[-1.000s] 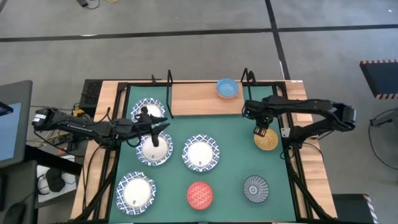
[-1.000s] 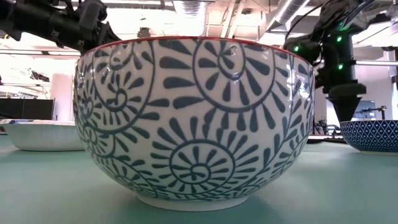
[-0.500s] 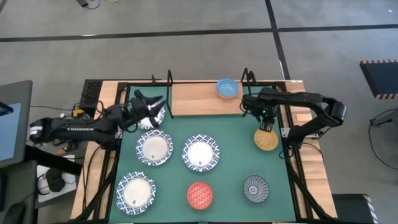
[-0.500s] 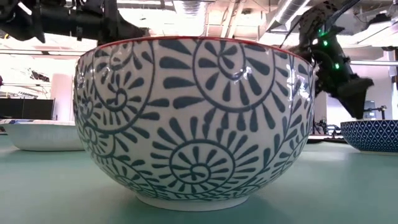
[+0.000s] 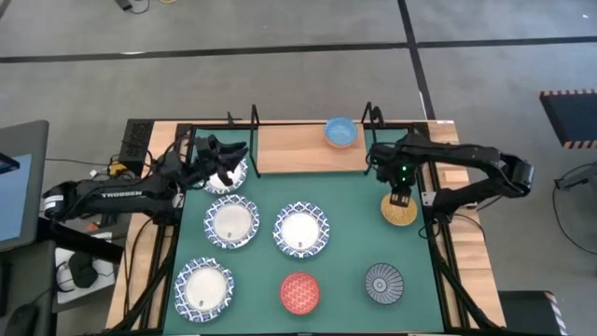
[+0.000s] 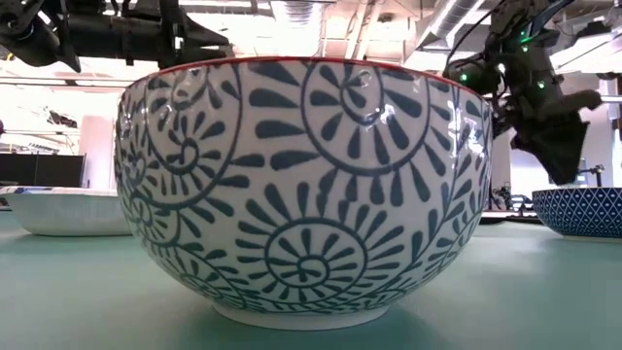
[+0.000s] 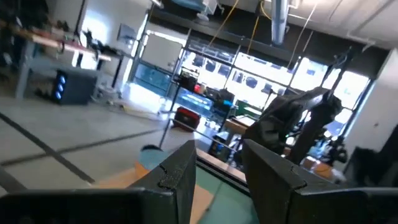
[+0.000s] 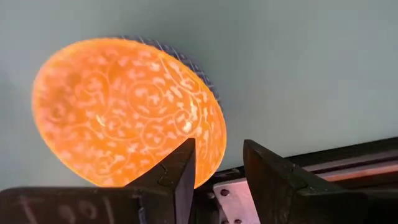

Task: Place and stack bowls onto a shelf
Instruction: Stack the yellow ceramic bowl on top of the blue ceramic bowl on the shelf

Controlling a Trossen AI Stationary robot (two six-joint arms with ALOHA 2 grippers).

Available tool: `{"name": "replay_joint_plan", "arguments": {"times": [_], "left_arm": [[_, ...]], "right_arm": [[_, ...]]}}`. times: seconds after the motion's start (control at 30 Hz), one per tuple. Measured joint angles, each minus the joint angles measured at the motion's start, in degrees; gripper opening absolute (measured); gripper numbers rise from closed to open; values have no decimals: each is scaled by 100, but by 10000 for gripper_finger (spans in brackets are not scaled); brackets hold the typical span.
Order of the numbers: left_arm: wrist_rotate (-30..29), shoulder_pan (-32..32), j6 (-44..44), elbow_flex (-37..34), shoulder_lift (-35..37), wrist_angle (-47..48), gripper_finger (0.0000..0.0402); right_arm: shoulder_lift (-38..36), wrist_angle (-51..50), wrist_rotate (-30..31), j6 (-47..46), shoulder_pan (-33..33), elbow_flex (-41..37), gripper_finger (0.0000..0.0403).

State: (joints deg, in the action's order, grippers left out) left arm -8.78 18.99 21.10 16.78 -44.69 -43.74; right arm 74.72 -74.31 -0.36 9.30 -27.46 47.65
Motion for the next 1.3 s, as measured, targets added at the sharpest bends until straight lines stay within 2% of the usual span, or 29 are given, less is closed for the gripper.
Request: {"name": "replay_joint_plan", "arguments": {"times": [0.2, 0.33, 0.43, 0.6, 0.73, 0.87, 1.1, 1.3], "left_arm": [[-36, -365, 445, 0, 0, 116, 116], [-471, -779, 383, 0, 0, 282, 116], [-1064, -1139, 358, 0, -1, 316, 116], [-1933, -1596, 431, 0, -2, 296, 116], [-2341, -1830, 791, 0, 0, 277, 116], [-2411, -1871, 935, 0, 0, 279, 116], [-2623, -1548, 696, 59, -1, 256, 116], [-1900, -1255, 1, 590, 0, 597, 116]], "right_arm": [[369, 649, 33, 83, 124, -154, 159], [730, 910, 50, 134, 118, -255, 153], [974, 886, 56, 157, 121, -278, 124], [1031, 988, 12, 327, 120, -273, 39], [1025, 1053, -143, 328, 122, -215, 38], [1025, 1144, -539, 135, 203, -145, 39], [1023, 1529, -576, -504, 657, -127, 40], [1023, 2098, -597, -1006, 966, 114, 41]]}}
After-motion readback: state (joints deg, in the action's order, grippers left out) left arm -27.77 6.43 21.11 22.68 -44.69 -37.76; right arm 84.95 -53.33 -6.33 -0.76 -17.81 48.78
